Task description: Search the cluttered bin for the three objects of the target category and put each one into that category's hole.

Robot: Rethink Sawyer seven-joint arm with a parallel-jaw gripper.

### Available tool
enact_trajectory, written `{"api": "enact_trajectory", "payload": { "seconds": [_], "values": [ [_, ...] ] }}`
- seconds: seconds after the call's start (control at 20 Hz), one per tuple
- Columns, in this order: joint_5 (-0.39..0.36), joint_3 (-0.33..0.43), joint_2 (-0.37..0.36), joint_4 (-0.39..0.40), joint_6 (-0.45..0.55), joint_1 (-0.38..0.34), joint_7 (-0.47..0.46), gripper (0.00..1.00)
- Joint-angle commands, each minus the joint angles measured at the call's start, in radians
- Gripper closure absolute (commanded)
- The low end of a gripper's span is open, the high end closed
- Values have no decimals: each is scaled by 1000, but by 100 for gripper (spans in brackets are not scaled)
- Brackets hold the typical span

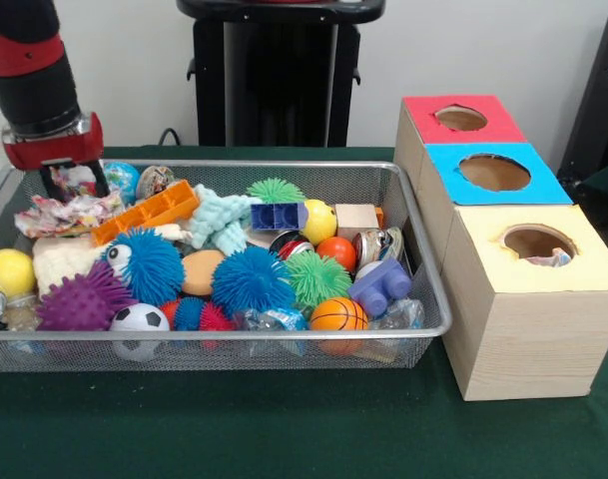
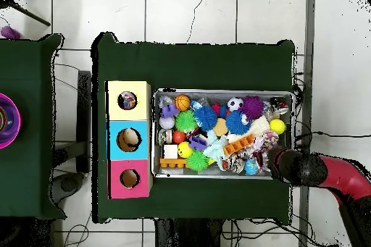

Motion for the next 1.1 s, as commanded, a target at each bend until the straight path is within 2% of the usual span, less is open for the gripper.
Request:
{"api": "enact_trajectory", "payload": {
  "seconds": [0.05,0.25,0.3,0.8,0.9,1.0,1.1],
  "values": [
    [-104,-58,92,95,-111,2,-79,0],
    [-100,-40,126,96,-152,-26,-105,0],
    [-98,-33,136,96,-162,-35,-116,100],
    [-96,-26,120,76,-150,-3,-108,100],
    [-93,-17,95,92,-169,-1,-91,100],
    [-66,4,20,135,-154,12,-70,100],
    [-13,46,-127,215,-126,33,-40,100]
  ]
}}
